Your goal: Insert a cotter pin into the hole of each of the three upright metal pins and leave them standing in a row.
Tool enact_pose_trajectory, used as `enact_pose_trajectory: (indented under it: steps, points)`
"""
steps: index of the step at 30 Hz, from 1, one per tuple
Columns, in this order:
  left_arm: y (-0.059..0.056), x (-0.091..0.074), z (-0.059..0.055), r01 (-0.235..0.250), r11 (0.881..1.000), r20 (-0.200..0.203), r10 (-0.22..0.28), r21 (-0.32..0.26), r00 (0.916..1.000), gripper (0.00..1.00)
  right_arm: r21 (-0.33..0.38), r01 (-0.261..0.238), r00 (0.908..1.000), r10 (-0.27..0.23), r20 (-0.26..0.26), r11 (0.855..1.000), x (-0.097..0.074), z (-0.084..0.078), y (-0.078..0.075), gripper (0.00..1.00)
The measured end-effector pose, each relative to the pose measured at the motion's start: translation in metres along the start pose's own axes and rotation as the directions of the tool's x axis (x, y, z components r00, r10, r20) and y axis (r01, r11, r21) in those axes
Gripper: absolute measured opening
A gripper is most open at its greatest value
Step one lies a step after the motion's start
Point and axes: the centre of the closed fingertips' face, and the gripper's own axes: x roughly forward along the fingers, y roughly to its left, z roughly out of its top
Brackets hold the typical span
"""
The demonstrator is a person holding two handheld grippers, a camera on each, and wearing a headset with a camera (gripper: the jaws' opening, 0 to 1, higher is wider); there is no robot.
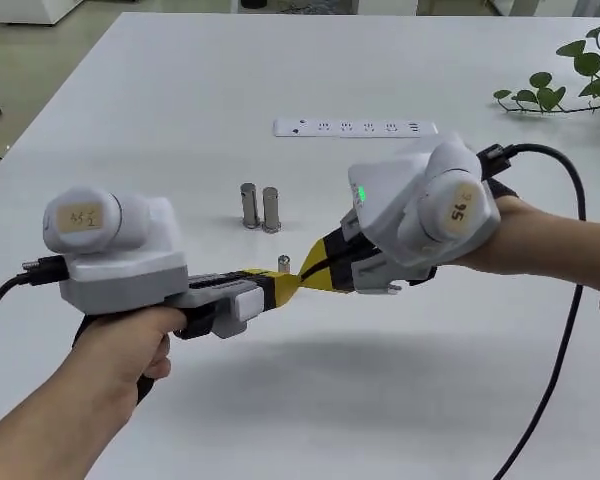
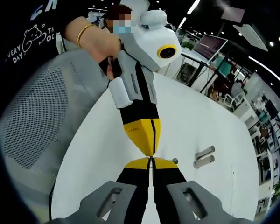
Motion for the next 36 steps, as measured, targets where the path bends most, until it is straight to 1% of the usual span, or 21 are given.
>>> enact_pose_trajectory:
  steps: [4,7,8,10,13,16,18,19,20,21,23,24,26,27,29,31,32,33,34,35,36]
  points:
    - [0.000,0.000,-0.001,-0.002,0.999,-0.003,0.002,0.037,1.0000,0.00,-0.019,0.004,1.0000,-0.004,0.005,1.000,0.001,0.000,0.001,0.00]
    - [0.001,-0.001,-0.002,-0.001,0.999,-0.007,0.002,0.045,1.0000,0.00,-0.011,0.005,0.9999,-0.005,0.009,1.000,0.002,0.000,0.001,0.00]
    - [0.001,-0.001,-0.002,0.001,0.999,-0.009,0.000,0.053,1.0000,0.00,0.004,0.004,1.0000,-0.004,0.007,1.000,0.002,-0.002,0.002,0.00]
    - [0.001,-0.001,-0.002,-0.002,0.998,-0.008,0.002,0.065,1.0000,0.00,0.052,-0.001,0.9999,0.001,0.013,0.999,0.003,-0.004,0.003,0.00]
    - [0.001,-0.003,-0.002,-0.001,0.995,-0.003,0.001,0.098,1.0000,0.00,0.143,-0.003,0.9995,-0.002,0.033,0.990,0.002,-0.006,0.003,0.00]
    - [0.001,-0.004,-0.001,0.004,0.993,0.003,-0.005,0.116,1.0000,0.00,0.233,-0.019,0.9972,0.002,0.075,0.972,0.000,-0.004,0.003,0.02]
    - [0.003,-0.005,-0.002,0.000,0.989,-0.003,0.001,0.149,1.0000,0.00,0.307,-0.030,0.9950,0.000,0.100,0.951,-0.002,-0.003,0.003,0.02]
    - [0.004,-0.006,-0.003,-0.001,0.987,-0.010,0.003,0.161,1.0000,0.00,0.347,-0.037,0.9932,-0.005,0.117,0.937,0.000,-0.006,-0.002,0.02]
    - [0.005,-0.006,-0.004,0.002,0.985,-0.012,0.000,0.172,0.9999,0.00,0.375,-0.045,0.9914,-0.005,0.131,0.926,0.000,-0.006,-0.002,0.03]
    - [0.004,-0.006,-0.004,0.011,0.983,-0.013,-0.009,0.185,0.9999,0.00,0.415,-0.058,0.9891,-0.004,0.147,0.908,-0.002,-0.004,-0.001,0.03]
    - [0.004,-0.008,-0.004,0.022,0.978,-0.016,-0.019,0.206,0.9997,0.00,0.451,-0.078,0.9852,-0.001,0.172,0.889,-0.003,-0.001,0.000,0.04]
    - [0.005,-0.008,-0.005,0.025,0.976,-0.017,-0.022,0.218,0.9996,0.00,0.471,-0.101,0.9815,0.010,0.191,0.877,-0.004,-0.001,0.002,0.05]
    - [0.006,-0.010,-0.005,0.030,0.971,-0.016,-0.027,0.237,0.9995,0.00,0.502,-0.128,0.9773,0.022,0.211,0.855,-0.006,0.000,0.006,0.06]
    - [0.006,-0.011,-0.005,0.035,0.970,-0.016,-0.032,0.240,0.9994,0.00,0.508,-0.127,0.9775,0.021,0.210,0.852,-0.007,-0.001,0.006,0.07]
    - [0.006,-0.013,-0.005,0.044,0.968,-0.015,-0.042,0.248,0.9990,0.00,0.527,-0.142,0.9750,0.027,0.220,0.838,-0.009,-0.002,0.008,0.07]
    - [0.005,-0.014,-0.005,0.059,0.964,-0.012,-0.058,0.258,0.9982,0.00,0.550,-0.170,0.9693,0.038,0.243,0.817,-0.010,0.000,0.012,0.07]
    - [0.003,-0.015,-0.004,0.071,0.962,-0.006,-0.072,0.262,0.9974,0.00,0.563,-0.190,0.9652,0.047,0.257,0.804,-0.011,0.001,0.015,0.08]
    - [0.001,-0.016,-0.004,0.080,0.962,-0.002,-0.083,0.263,0.9966,0.00,0.572,-0.197,0.9631,0.048,0.265,0.796,-0.012,0.001,0.016,0.08]
    - [0.000,-0.016,-0.004,0.089,0.960,0.000,-0.092,0.266,0.9958,0.00,0.574,-0.203,0.9615,0.050,0.270,0.793,-0.012,0.001,0.017,0.08]
    - [-0.003,-0.016,-0.004,0.100,0.957,0.002,-0.104,0.273,0.9945,0.00,0.585,-0.216,0.9586,0.056,0.279,0.782,-0.012,0.001,0.019,0.09]
    - [-0.005,-0.016,-0.004,0.110,0.954,0.003,-0.116,0.278,0.9933,0.00,0.589,-0.220,0.9577,0.057,0.282,0.778,-0.012,0.001,0.019,0.09]
